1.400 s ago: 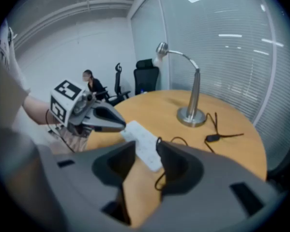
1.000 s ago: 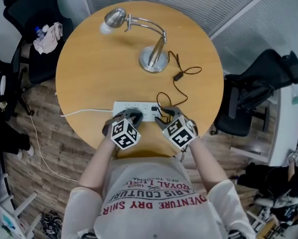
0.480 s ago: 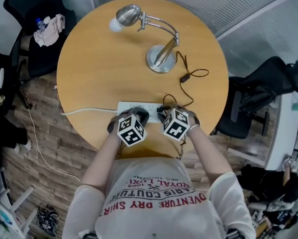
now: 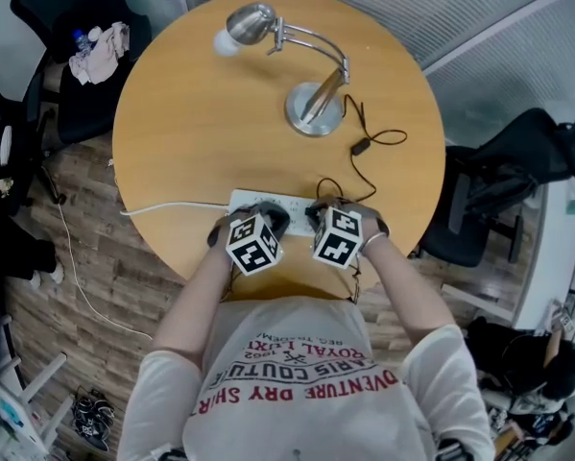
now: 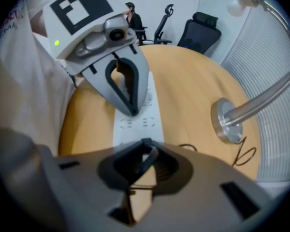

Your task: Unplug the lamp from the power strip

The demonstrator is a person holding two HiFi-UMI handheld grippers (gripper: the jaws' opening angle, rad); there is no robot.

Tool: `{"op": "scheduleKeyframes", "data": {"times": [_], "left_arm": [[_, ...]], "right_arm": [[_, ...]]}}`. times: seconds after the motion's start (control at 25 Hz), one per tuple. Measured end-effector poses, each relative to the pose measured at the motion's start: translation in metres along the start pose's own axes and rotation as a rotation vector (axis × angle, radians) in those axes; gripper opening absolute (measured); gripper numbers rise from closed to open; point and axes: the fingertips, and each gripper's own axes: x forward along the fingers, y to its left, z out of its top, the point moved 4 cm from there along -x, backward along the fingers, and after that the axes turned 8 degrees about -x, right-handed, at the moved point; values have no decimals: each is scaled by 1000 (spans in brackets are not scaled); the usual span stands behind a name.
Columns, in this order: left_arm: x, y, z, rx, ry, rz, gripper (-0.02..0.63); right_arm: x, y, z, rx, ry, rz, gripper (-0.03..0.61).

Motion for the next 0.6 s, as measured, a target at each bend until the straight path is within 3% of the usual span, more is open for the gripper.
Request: {"op": "scheduleKeyframes", "data": {"times": [0.24,0.6], "left_arm": [[0,0,1,-70,20,-39,28],[3,1,3,-106,27,-44,28]], "right_arm": [[-4,6,0,20,-5,-3,71],[-13,7,3,34,2,5,71]]}}
